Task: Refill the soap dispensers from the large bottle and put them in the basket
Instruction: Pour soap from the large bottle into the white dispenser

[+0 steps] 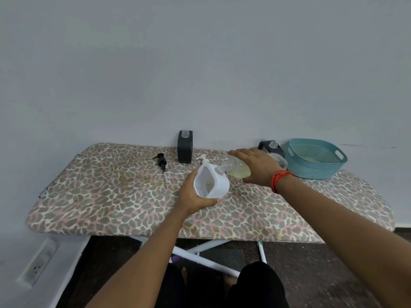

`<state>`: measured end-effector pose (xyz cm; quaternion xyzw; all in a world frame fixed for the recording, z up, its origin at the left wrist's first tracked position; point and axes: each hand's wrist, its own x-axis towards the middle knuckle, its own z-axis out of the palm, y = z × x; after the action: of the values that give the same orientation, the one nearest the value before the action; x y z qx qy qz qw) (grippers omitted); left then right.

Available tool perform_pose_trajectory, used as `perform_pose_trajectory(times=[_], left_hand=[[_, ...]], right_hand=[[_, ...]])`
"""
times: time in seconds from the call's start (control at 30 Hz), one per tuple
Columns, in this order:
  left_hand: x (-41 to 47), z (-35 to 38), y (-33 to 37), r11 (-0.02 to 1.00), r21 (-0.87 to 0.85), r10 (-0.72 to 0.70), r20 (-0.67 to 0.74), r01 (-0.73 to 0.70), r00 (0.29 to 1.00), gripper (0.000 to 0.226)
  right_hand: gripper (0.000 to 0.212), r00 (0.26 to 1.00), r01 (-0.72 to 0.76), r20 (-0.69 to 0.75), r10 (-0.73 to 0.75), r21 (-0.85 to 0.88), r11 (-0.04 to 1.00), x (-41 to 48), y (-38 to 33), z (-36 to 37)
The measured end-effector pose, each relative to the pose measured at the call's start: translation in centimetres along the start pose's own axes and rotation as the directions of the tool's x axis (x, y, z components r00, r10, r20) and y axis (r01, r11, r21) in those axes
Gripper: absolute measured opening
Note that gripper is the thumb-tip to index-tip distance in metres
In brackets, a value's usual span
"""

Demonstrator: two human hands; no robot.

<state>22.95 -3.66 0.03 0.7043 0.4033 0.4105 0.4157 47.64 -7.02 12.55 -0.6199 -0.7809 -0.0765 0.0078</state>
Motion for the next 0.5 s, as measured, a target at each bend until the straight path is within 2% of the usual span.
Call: perform_pose_trajectory(times=[0.5], left_hand=[[-0.02, 0.05, 0.37, 0.998, 0.057, 0.018, -0.009, -0.018, 1.000, 0.102]], right_hand=[[0.097, 0.999, 0.043, -0.024, -0.048, -0.175, 0.984, 0.23, 0.20, -0.62]])
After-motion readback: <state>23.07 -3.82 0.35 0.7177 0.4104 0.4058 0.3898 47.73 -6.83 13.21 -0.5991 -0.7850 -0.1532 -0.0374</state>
